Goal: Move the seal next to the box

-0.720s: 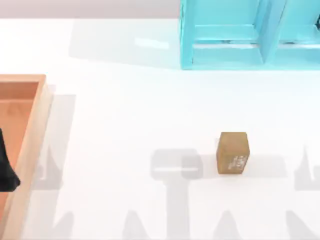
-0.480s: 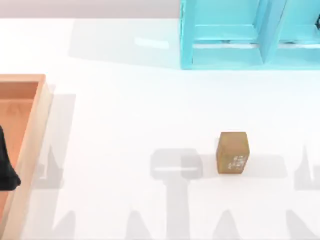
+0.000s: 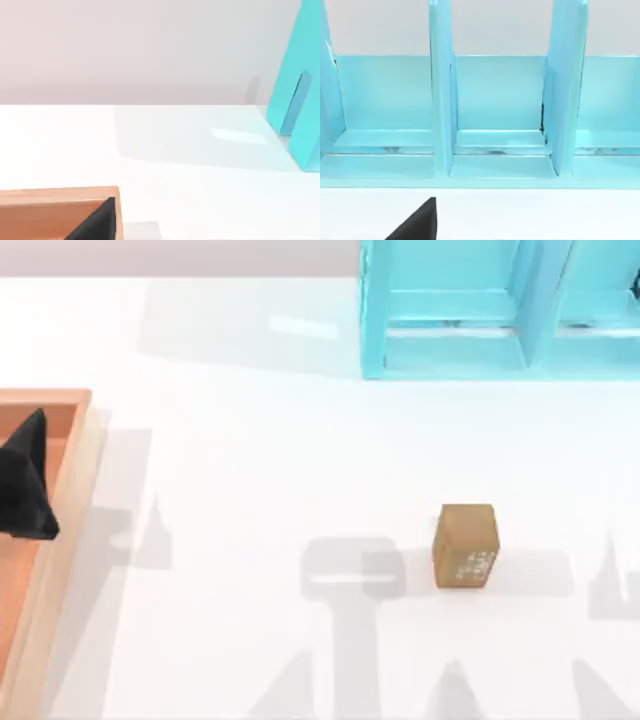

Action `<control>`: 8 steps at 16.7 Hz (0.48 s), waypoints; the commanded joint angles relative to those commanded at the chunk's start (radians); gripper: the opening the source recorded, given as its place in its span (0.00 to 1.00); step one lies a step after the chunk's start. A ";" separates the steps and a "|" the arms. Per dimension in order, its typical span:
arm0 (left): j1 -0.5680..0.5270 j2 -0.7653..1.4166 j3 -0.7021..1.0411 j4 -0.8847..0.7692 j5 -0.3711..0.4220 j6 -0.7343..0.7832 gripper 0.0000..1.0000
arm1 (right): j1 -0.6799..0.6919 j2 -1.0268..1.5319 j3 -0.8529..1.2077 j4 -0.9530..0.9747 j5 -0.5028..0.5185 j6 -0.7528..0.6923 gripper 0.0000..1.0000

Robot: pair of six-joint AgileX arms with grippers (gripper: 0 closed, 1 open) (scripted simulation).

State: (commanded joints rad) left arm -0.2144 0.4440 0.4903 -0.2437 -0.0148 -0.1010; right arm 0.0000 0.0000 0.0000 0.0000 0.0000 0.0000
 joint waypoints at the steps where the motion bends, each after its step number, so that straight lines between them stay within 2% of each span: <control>1: -0.037 0.077 0.096 -0.040 -0.001 -0.026 1.00 | 0.000 0.000 0.000 0.000 0.000 0.000 1.00; 8: -0.313 0.670 0.918 -0.363 0.011 -0.294 1.00 | 0.000 0.000 0.000 0.000 0.000 0.000 1.00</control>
State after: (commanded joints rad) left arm -0.5269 1.1141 1.4081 -0.6067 -0.0042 -0.3950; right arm 0.0000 0.0000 0.0000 0.0000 0.0000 0.0000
